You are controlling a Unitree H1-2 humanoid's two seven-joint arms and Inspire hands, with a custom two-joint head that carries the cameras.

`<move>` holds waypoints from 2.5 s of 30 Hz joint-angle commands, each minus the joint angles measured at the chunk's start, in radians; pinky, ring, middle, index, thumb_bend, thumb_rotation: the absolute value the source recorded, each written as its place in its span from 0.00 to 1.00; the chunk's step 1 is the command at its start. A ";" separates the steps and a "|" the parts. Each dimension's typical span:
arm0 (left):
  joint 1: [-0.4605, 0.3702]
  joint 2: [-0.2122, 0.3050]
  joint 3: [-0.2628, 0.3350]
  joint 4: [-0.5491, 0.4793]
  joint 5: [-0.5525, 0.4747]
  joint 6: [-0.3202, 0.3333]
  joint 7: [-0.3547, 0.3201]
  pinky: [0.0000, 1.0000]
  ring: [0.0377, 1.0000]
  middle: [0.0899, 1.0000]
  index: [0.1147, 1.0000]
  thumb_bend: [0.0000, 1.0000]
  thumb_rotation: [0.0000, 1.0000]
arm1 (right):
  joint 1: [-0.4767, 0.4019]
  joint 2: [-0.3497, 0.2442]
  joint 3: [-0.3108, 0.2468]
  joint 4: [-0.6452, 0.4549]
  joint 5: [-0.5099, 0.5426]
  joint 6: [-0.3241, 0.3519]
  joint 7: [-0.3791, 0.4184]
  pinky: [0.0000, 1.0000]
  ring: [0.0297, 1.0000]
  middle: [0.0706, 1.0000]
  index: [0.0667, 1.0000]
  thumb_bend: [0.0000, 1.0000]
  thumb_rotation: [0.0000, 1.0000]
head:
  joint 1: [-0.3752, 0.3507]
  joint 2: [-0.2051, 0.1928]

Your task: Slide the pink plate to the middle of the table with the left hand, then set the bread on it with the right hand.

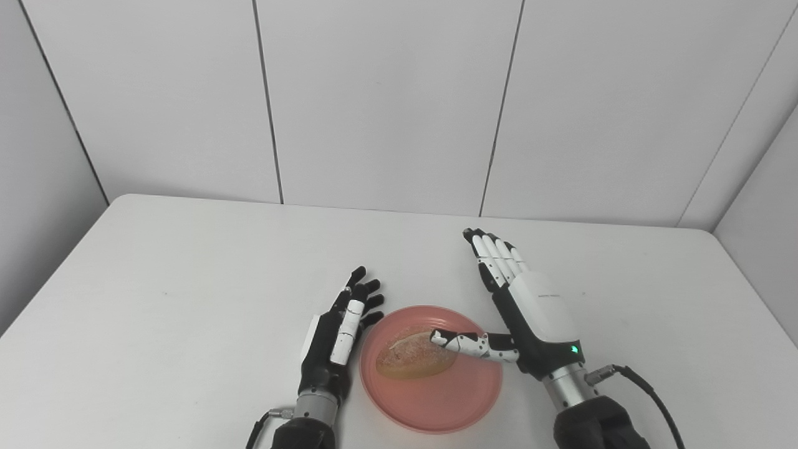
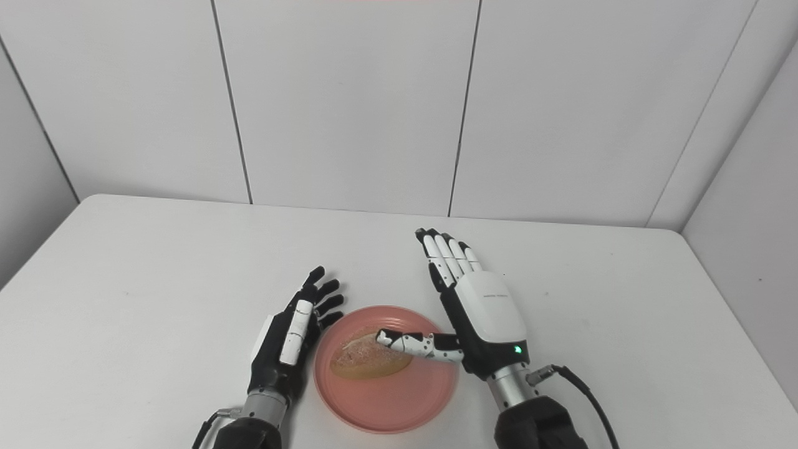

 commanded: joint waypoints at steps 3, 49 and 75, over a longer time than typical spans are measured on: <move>-0.001 -0.002 -0.013 0.002 0.057 -0.108 0.033 0.80 0.86 0.87 0.88 0.74 0.84 | 0.001 0.036 -0.052 0.024 0.153 -0.059 -0.038 1.00 0.98 1.00 1.00 1.00 0.97 | -0.005 0.003; 0.027 0.005 -0.033 -0.070 0.069 0.000 0.037 1.00 1.00 1.00 1.00 0.81 0.93 | 0.108 0.251 -0.202 0.124 0.596 -0.020 -0.088 1.00 0.98 0.97 1.00 0.84 1.00 | -0.047 0.037; 0.026 0.043 -0.011 -0.088 0.034 0.011 0.006 1.00 1.00 1.00 1.00 0.81 0.92 | 0.108 0.287 -0.180 0.127 0.568 0.018 -0.102 1.00 0.97 0.97 1.00 0.82 1.00 | -0.159 0.056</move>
